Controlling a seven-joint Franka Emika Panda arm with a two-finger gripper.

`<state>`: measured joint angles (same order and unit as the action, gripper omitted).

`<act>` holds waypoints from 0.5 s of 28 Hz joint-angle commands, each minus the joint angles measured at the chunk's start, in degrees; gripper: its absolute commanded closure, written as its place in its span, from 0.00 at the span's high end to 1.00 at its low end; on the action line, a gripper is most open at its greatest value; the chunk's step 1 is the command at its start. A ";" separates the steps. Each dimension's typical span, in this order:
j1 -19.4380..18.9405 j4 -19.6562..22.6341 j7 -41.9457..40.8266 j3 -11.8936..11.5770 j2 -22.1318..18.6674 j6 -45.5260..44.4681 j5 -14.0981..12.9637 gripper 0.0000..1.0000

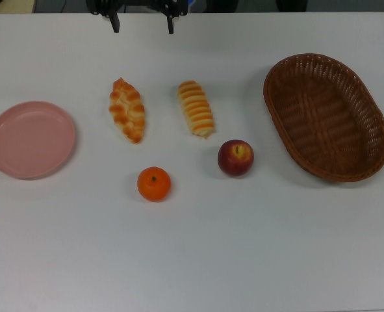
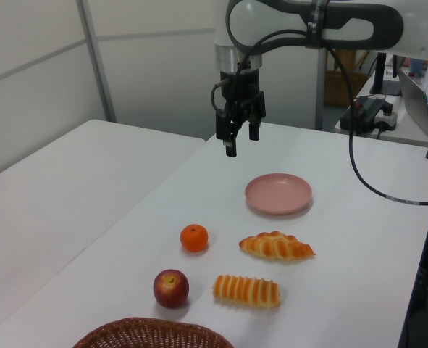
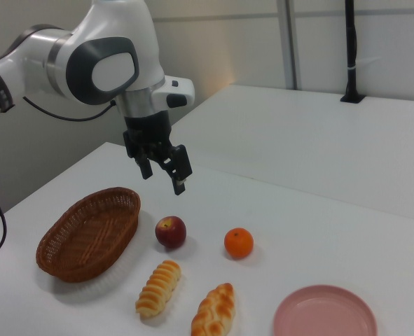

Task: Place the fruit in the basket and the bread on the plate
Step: 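Lower the gripper onto the red apple and close it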

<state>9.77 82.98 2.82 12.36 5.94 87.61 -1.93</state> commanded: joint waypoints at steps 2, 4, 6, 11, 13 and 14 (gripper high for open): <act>-10.02 3.16 0.87 0.21 9.08 12.76 9.05 1.00; -11.26 3.16 2.09 0.21 10.66 14.42 9.40 1.00; -12.31 3.24 6.90 0.21 12.24 17.40 9.75 1.00; -15.82 4.73 16.14 0.21 15.23 21.89 14.31 1.00; -16.79 5.09 17.83 0.21 15.85 22.86 14.85 1.00; -17.15 5.18 18.44 0.21 16.12 23.30 14.85 1.00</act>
<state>-6.05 87.27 17.10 12.95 22.09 108.99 11.05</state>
